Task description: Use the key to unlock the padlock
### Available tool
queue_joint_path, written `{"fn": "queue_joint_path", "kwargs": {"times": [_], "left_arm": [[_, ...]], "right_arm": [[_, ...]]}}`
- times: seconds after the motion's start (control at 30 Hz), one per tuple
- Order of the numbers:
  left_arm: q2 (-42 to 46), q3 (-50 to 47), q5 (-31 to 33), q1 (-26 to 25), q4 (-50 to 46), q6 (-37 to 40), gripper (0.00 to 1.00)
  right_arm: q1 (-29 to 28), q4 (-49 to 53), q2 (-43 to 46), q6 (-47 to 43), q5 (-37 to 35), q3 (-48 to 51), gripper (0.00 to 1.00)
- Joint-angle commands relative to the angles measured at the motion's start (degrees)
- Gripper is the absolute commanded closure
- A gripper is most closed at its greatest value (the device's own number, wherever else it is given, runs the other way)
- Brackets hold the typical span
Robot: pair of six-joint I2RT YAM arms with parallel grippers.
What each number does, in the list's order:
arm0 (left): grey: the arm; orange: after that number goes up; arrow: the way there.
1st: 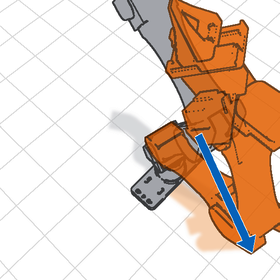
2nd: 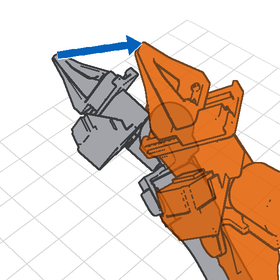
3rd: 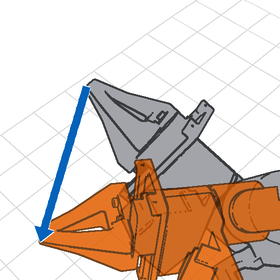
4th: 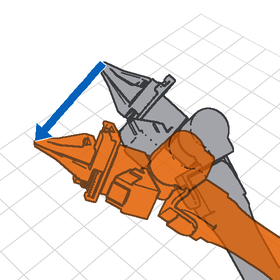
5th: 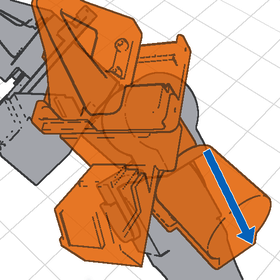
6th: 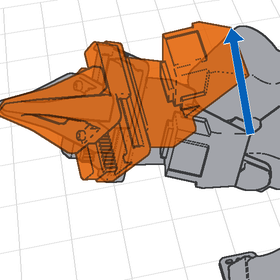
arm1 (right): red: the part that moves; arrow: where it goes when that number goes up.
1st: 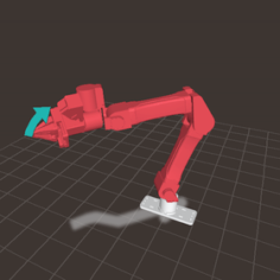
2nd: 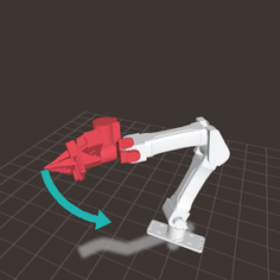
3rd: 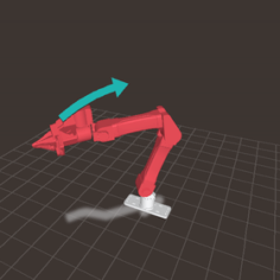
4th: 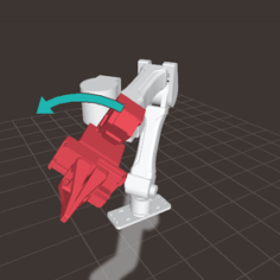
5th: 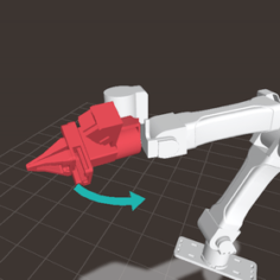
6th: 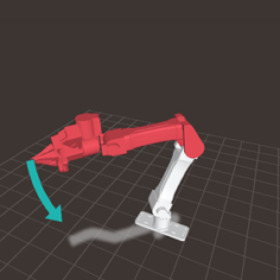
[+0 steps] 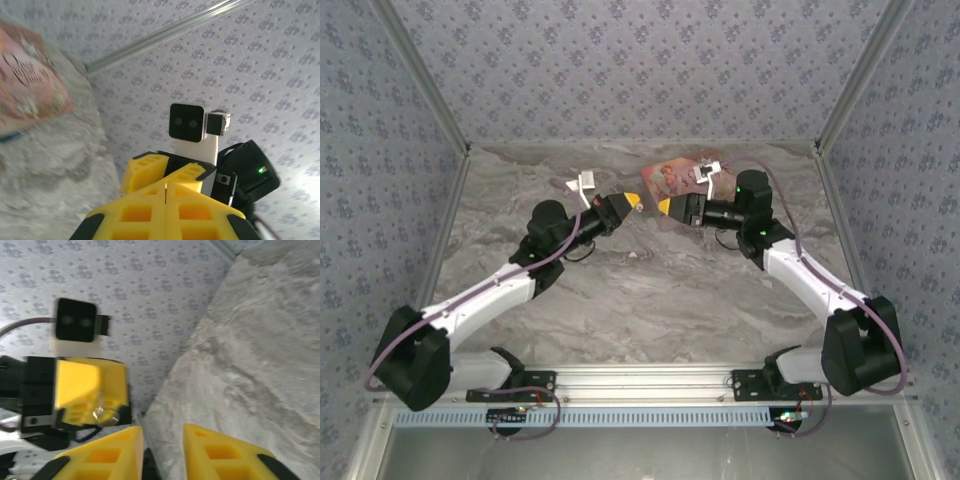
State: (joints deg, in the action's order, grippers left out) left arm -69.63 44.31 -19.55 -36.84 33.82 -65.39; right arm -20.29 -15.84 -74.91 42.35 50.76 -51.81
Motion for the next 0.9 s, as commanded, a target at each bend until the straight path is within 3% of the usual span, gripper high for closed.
{"fn": "queue_joint_path", "kwargs": {"times": [0.0, 0.1, 0.33, 0.87], "left_arm": [[4.90, 3.16, 3.93, -1.82, -8.63, 18.17, 1.00], [6.32, 3.85, 4.11, -2.40, -10.92, 24.50, 1.00], [6.17, 3.24, 0.59, -2.60, -4.50, 25.49, 1.00], [4.31, 3.57, 0.63, -2.71, -1.30, 22.69, 1.00]], "right_arm": [[-0.16, 11.06, 3.53, -11.47, -3.65, -1.61, 0.65], [-0.36, 7.38, 4.39, -10.72, -3.11, -0.77, 0.58], [-2.90, -15.28, 4.52, 1.05, -1.66, 2.76, 0.50], [-9.26, -18.38, 0.73, 3.32, -1.93, -0.40, 0.52]]}}
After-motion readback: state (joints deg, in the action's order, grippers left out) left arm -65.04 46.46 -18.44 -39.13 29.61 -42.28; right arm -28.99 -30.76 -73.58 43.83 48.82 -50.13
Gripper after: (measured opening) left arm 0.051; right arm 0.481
